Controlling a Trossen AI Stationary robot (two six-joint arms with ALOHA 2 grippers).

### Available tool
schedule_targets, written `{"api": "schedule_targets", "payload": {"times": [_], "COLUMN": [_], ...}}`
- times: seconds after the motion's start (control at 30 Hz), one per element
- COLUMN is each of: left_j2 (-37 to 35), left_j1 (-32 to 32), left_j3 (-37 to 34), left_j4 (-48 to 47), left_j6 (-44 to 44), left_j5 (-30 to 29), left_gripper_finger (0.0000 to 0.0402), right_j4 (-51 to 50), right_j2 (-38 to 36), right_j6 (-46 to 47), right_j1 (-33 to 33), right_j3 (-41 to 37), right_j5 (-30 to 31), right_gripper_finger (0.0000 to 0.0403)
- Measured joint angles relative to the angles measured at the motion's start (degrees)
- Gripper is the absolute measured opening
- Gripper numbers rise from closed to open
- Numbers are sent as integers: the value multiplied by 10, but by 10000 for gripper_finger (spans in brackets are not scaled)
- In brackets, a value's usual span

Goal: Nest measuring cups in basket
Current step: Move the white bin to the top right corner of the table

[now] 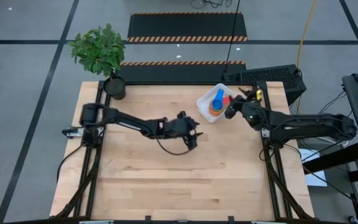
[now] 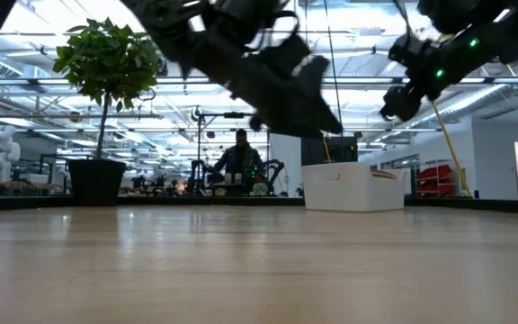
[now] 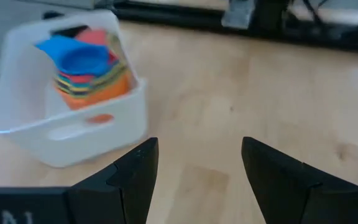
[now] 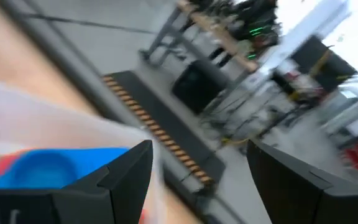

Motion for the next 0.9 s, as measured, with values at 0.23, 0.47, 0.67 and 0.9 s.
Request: {"api": "schedule_targets", "payload": {"times": [0.23,0.47,0.67,0.9], "left_j2": [118,175,177,177], "left_j1": [-6,4,33,80], "left_j3": [152,199,199,198], "left_j4": [-140,-116,-118,-166], "left_j6": [4,24,46,45], "left_j5": [-29,-29,-50,-44], "left_gripper_finger": [234,234,234,234], "right_j4": [-6,-12,-33,-27], "right_j2": [-94,-150,-165,-171], "right_j6": [-36,-35,-39,-67], "right_j1": [61,107,128,142], "right_j3": [0,0,0,0], "right_j5": [64,65,86,180], "right_gripper_finger": [254,254,254,254]}}
